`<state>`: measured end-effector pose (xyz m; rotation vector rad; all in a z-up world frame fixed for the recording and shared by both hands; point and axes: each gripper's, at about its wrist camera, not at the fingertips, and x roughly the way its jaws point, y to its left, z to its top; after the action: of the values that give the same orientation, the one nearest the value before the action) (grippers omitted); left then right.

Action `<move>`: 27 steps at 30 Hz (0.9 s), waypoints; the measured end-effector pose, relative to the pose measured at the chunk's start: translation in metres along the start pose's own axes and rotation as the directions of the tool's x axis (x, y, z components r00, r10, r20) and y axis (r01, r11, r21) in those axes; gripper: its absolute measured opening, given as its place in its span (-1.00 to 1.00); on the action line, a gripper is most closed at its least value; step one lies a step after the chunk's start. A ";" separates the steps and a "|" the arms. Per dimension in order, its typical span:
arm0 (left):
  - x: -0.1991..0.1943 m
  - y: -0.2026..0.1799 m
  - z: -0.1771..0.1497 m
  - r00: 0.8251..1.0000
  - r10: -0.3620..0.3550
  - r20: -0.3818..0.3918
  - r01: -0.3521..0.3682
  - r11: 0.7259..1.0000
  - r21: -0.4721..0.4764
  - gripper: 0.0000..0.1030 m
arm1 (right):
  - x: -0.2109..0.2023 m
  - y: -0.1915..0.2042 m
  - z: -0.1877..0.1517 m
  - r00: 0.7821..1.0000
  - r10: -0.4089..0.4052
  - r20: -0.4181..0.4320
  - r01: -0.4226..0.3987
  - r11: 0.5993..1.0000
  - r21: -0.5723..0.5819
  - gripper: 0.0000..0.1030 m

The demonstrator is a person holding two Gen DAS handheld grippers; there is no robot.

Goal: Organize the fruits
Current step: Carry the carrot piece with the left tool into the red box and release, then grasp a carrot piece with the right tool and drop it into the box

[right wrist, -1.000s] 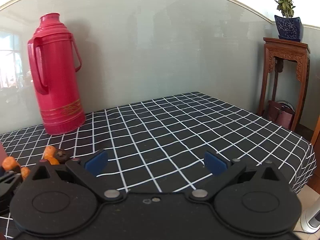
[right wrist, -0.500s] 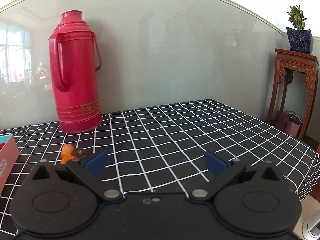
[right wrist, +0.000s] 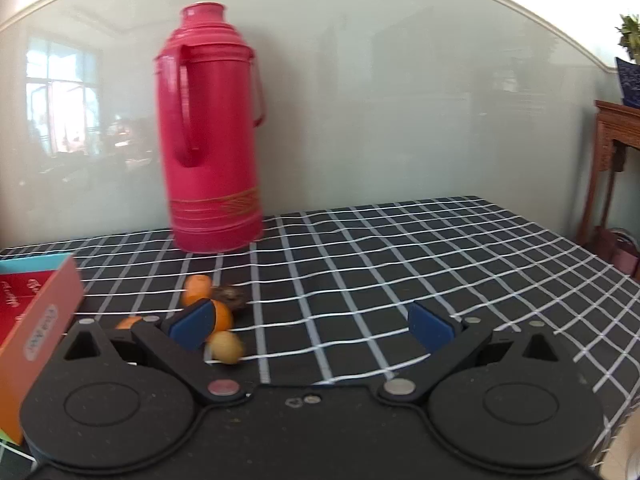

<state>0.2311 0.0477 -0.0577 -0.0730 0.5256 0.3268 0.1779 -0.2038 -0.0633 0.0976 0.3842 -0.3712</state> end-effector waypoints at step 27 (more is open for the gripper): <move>-0.004 0.123 0.009 0.975 0.199 0.101 -0.186 0.975 -0.123 0.66 | 0.079 0.101 -0.006 0.926 0.263 -0.270 -0.277 0.961 -0.012 -0.06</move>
<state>0.1922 0.1638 -0.0464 -0.1124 0.4022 0.5473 0.2810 -0.1349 -0.0970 0.1502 0.6385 -0.0733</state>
